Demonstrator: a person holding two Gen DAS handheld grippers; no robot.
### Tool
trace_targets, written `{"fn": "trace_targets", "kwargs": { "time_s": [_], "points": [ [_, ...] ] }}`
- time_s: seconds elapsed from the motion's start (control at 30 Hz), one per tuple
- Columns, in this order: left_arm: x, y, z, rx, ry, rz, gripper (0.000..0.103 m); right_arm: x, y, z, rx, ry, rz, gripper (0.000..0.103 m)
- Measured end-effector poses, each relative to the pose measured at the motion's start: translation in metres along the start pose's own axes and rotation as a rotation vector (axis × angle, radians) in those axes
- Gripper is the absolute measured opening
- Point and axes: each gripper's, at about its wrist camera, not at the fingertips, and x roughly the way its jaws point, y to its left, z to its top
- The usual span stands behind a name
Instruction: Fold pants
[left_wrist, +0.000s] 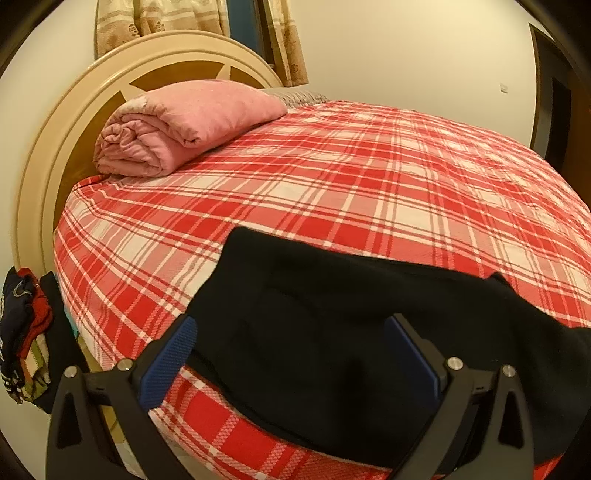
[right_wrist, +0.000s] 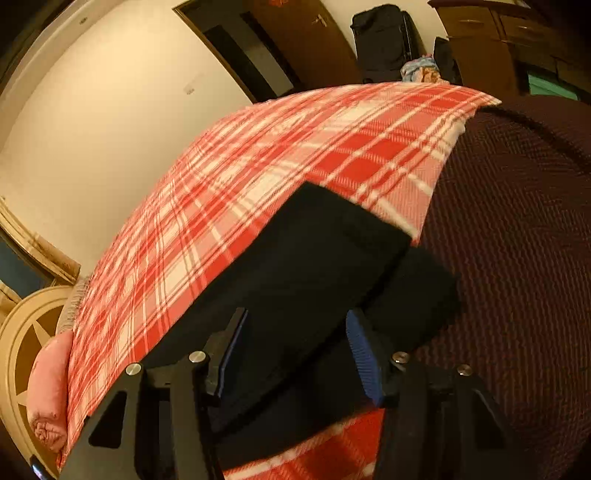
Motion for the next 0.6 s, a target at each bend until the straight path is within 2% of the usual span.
{"fn": "trace_targets", "kwargs": {
  "time_s": [0.03, 0.13, 0.27, 0.33, 0.4, 0.43, 0.47, 0.5, 0.53, 0.6],
  "points": [
    [0.0, 0.0, 0.001, -0.003, 0.002, 0.002, 0.103, -0.001, -0.002, 0.002, 0.008, -0.011, -0.025, 0.054],
    [-0.003, 0.002, 0.001, -0.017, -0.005, 0.0, 0.103, -0.005, -0.005, 0.001, 0.051, -0.028, -0.028, 0.054],
    [-0.004, 0.002, 0.002, -0.016, -0.003, -0.001, 0.103, -0.007, 0.004, -0.002, 0.017, -0.07, -0.113, 0.054],
    [-0.004, 0.001, 0.002, -0.011, -0.002, -0.003, 0.103, 0.001, 0.003, 0.001, 0.027, -0.065, -0.097, 0.054],
    [-0.004, 0.0, 0.002, -0.004, -0.001, -0.002, 0.103, 0.006, 0.008, 0.003, 0.005, -0.068, -0.136, 0.054],
    [-0.004, 0.0, 0.003, -0.004, -0.002, -0.002, 0.103, 0.01, 0.011, 0.005, -0.007, -0.059, -0.113, 0.051],
    [-0.005, 0.0, 0.003, -0.005, -0.003, -0.001, 0.103, 0.013, 0.014, 0.007, -0.022, -0.052, -0.112, 0.043],
    [-0.005, 0.001, 0.003, -0.008, -0.003, -0.001, 0.103, 0.016, 0.015, 0.008, -0.028, -0.045, -0.083, 0.015],
    [-0.005, 0.002, 0.003, -0.012, -0.002, -0.001, 0.103, 0.021, 0.013, 0.009, -0.01, -0.01, -0.038, 0.004],
    [-0.006, 0.003, 0.003, -0.018, -0.002, 0.001, 0.103, 0.024, 0.01, 0.007, 0.022, 0.008, -0.005, 0.001]
  ]
}}
